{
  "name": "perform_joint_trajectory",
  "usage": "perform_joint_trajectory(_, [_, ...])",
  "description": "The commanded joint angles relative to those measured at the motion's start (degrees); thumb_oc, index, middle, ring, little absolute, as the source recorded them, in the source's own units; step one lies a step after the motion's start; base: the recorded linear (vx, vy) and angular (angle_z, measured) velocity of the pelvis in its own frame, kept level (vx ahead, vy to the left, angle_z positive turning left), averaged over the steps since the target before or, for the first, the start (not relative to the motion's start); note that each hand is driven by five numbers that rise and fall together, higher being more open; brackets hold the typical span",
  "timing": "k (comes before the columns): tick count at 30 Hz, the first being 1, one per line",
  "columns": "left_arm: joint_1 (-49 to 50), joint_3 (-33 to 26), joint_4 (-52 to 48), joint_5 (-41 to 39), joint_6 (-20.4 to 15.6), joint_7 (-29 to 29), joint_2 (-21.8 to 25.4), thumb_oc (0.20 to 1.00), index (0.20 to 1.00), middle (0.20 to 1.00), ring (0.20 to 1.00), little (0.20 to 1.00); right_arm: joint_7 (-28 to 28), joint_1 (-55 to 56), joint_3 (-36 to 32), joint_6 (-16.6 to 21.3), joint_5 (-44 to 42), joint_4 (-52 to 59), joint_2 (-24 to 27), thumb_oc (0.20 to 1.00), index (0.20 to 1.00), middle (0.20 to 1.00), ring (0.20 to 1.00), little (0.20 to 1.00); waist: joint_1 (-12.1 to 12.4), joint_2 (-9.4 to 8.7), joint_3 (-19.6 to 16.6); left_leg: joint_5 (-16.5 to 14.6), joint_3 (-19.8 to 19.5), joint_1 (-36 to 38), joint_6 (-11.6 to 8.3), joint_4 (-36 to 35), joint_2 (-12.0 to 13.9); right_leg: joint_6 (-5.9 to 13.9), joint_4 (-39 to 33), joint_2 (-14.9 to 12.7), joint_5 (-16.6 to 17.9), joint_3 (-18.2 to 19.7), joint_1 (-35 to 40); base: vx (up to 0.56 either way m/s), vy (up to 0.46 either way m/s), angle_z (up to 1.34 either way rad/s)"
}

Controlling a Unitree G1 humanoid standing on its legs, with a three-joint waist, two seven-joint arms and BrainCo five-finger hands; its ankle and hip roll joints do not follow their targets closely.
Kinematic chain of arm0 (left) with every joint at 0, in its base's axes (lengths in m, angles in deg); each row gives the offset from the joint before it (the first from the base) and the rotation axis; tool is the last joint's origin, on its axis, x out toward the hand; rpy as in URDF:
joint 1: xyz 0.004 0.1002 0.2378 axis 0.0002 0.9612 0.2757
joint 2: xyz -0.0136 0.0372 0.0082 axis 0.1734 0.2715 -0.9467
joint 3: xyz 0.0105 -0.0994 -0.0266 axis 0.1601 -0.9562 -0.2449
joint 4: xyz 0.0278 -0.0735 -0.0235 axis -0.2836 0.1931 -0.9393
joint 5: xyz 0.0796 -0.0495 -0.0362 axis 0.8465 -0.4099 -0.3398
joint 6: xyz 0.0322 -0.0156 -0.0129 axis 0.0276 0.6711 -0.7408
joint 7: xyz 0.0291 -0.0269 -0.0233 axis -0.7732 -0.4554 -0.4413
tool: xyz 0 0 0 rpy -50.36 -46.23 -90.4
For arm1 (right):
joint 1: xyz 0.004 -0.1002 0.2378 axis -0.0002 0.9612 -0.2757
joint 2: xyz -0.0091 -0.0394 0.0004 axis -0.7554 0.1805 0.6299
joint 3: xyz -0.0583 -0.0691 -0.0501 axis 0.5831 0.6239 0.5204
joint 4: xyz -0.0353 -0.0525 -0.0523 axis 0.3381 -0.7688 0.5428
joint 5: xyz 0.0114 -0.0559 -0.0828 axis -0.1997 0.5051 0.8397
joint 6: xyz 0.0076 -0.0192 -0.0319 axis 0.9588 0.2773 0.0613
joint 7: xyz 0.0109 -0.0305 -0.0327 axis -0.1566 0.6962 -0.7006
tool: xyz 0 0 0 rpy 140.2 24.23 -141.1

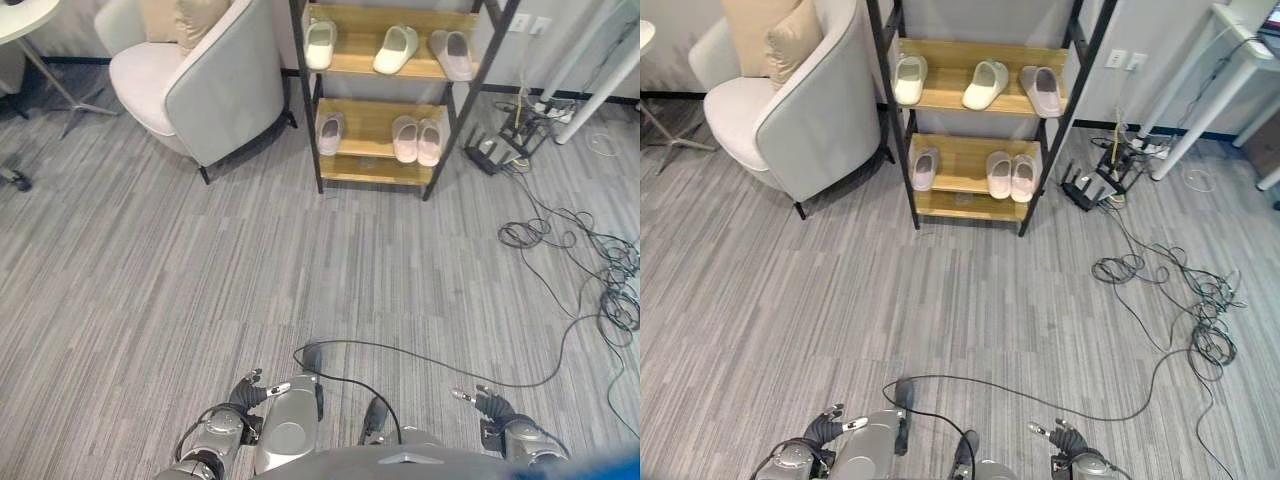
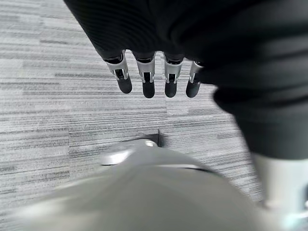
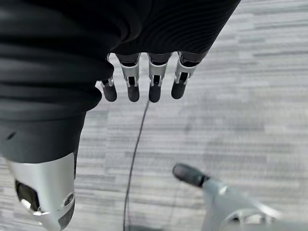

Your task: Arrange the slippers neatly on the shoe rack.

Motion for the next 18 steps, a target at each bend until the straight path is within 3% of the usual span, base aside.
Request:
perform_joint_trajectory(1, [2.09, 0.53, 1.93, 5.16, 0.53, -1.32, 0.64, 1.000, 1.000, 1.000, 1.000, 1.000, -0.88, 6.10, 0.38, -0.25, -0.68, 3.56, 0.05, 1.000, 1.000, 1.000, 1.000, 1.000, -2.09, -1.87, -6.07, -1.31, 0.00, 3.77, 2.90, 3.73, -2.33, 7.96, 8.93, -6.16, -2.10, -0.11, 1.84, 0.33, 0.285, -0.60])
perform_joint_trajectory(2, [2.36, 0.32, 1.81, 5.10, 0.38, -1.27, 0.82, 1.000, 1.000, 1.000, 1.000, 1.000, -0.77, 6.18, 0.41, -0.32, -0.63, 3.89, -0.29, 1.000, 1.000, 1.000, 1.000, 1.000, -2.01, -1.88, -6.24, -2.06, 0.55, 4.78, 3.57, 3.56, -2.77, 8.68, 10.71, -6.98, -1.66, 0.17, 1.41, 0.28, 0.309, -0.47])
perform_joint_trajectory(3, [2.45, -0.52, 1.09, 4.09, 0.20, -1.81, 1.40, 1.000, 1.000, 1.000, 1.000, 1.000, -0.53, 5.78, 0.48, -0.49, -1.09, 5.03, -1.15, 1.000, 1.000, 1.000, 1.000, 1.000, -2.27, -1.62, -6.09, -3.44, 1.32, 6.96, 4.97, 3.19, -3.66, 10.68, 16.98, -9.41, 2.24, 0.31, -1.32, 0.26, 0.299, -0.53])
perform_joint_trajectory(4, [2.29, -1.15, 0.77, 3.39, 0.24, -2.04, 1.90, 1.000, 1.000, 1.000, 1.000, 1.000, -0.44, 5.61, 0.55, -0.60, -1.28, 5.59, -1.46, 1.000, 1.000, 1.000, 1.000, 1.000, -2.46, -1.32, -5.81, -4.14, 1.69, 8.08, 5.68, 3.09, -3.93, 11.37, 21.17, -10.58, 4.27, 0.33, -2.97, 0.27, 0.312, -0.67])
perform_joint_trajectory(6, [1.28, -1.87, 0.38, 2.39, 0.19, -2.49, 3.10, 1.000, 1.000, 1.000, 1.000, 1.000, -0.14, 5.45, 0.15, -0.63, -2.07, 5.78, -1.73, 1.000, 1.000, 1.000, 1.000, 1.000, -3.44, -0.41, -5.17, -5.41, 1.93, 9.81, 6.59, 3.24, -3.93, 11.81, 27.71, -11.95, 7.13, -0.18, -5.74, 0.23, 0.218, -0.25])
perform_joint_trajectory(7, [0.80, -1.83, 0.06, 2.49, 0.12, -2.54, 3.79, 1.000, 1.000, 1.000, 1.000, 1.000, -0.07, 5.69, -0.09, -0.64, -2.36, 5.59, -1.83, 1.000, 1.000, 1.000, 1.000, 1.000, -4.12, 0.34, -4.76, -6.55, 1.59, 11.82, 7.24, 3.12, -3.98, 11.00, 30.68, -12.51, 6.97, -0.33, -8.28, 0.26, 0.163, 0.28])
perform_joint_trajectory(11, [-0.36, -1.24, -0.34, 3.24, -0.21, -2.80, 3.99, 1.000, 1.000, 1.000, 1.000, 1.000, -0.40, 5.82, -0.59, -0.57, -2.63, 5.28, -1.59, 1.000, 1.000, 1.000, 1.000, 1.000, -5.97, 1.30, -4.05, -8.28, 0.41, 15.87, 6.93, 1.37, -4.21, 9.26, 23.76, -11.09, 3.95, 0.10, -10.60, 0.27, -0.004, 0.21])
perform_joint_trajectory(13, [-0.52, 0.22, -0.11, 5.02, -0.56, -2.85, 3.26, 1.000, 1.000, 1.000, 1.000, 1.000, -0.45, 6.21, -0.33, -0.77, -1.37, 5.28, -1.04, 1.000, 1.000, 1.000, 1.000, 1.000, -7.76, 1.11, -3.60, -10.04, -0.81, 18.61, 6.13, 0.96, -4.21, 10.26, 12.97, -10.98, 7.15, 1.73, -13.50, 0.30, -0.134, 0.35])
perform_joint_trajectory(16, [-0.57, 1.66, 0.42, 6.85, -0.50, -2.79, 2.52, 1.000, 1.000, 1.000, 1.000, 1.000, -0.29, 6.44, 0.10, -0.97, -0.19, 5.04, -0.48, 1.000, 1.000, 1.000, 1.000, 1.000, -8.85, 1.21, -3.43, -11.11, -1.87, 20.39, 5.47, 1.29, -3.96, 11.11, 11.07, -10.12, 8.92, 3.61, -15.11, 0.32, -0.187, 0.23])
perform_joint_trajectory(18, [0.78, 1.20, 1.36, 6.46, -0.33, -2.69, 1.12, 1.000, 1.000, 1.000, 1.000, 1.000, -0.26, 6.59, 0.16, -0.80, -0.05, 3.98, 0.00, 1.000, 1.000, 1.000, 1.000, 1.000, -8.55, 0.83, -5.41, -12.42, -3.73, 22.27, 3.97, 2.00, -2.35, 9.45, 10.08, -8.09, 6.98, 4.07, -12.18, 0.41, -0.385, 0.70])
